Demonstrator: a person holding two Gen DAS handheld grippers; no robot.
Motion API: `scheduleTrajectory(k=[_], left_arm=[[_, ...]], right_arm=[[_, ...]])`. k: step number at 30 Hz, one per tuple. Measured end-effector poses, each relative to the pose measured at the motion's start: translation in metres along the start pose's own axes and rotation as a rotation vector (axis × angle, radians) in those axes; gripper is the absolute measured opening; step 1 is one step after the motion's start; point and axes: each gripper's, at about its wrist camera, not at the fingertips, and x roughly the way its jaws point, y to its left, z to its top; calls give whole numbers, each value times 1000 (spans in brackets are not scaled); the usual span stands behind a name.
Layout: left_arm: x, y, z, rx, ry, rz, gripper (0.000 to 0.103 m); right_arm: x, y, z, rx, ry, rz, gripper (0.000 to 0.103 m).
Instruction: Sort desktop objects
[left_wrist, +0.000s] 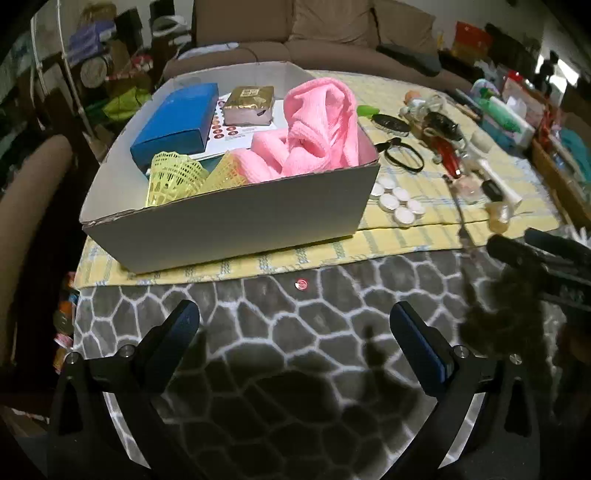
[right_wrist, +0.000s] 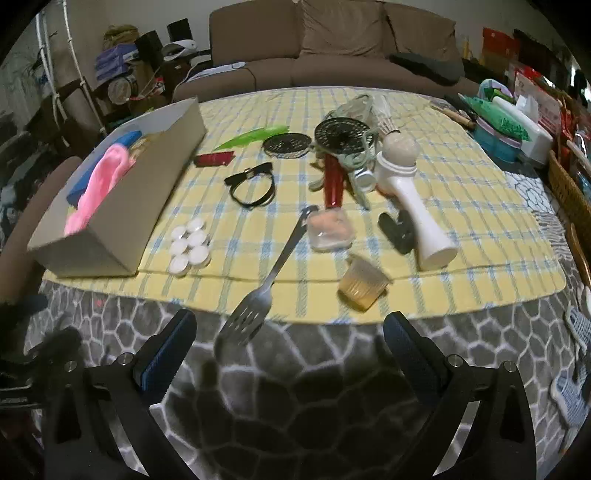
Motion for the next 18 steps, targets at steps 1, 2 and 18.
scheduleTrajectory(k=[1,2,18], left_arm=[[4,-2,-1,4,-1,19,103],[8,-4,-1,6,-1,36,103],[49,-5,3,-84,0,53,103]], right_arm=[[4,5,-5,-10,7,-14,103],[8,9,-8,-22,14,-28,103],[32,12,-14,0,15,-110,103]])
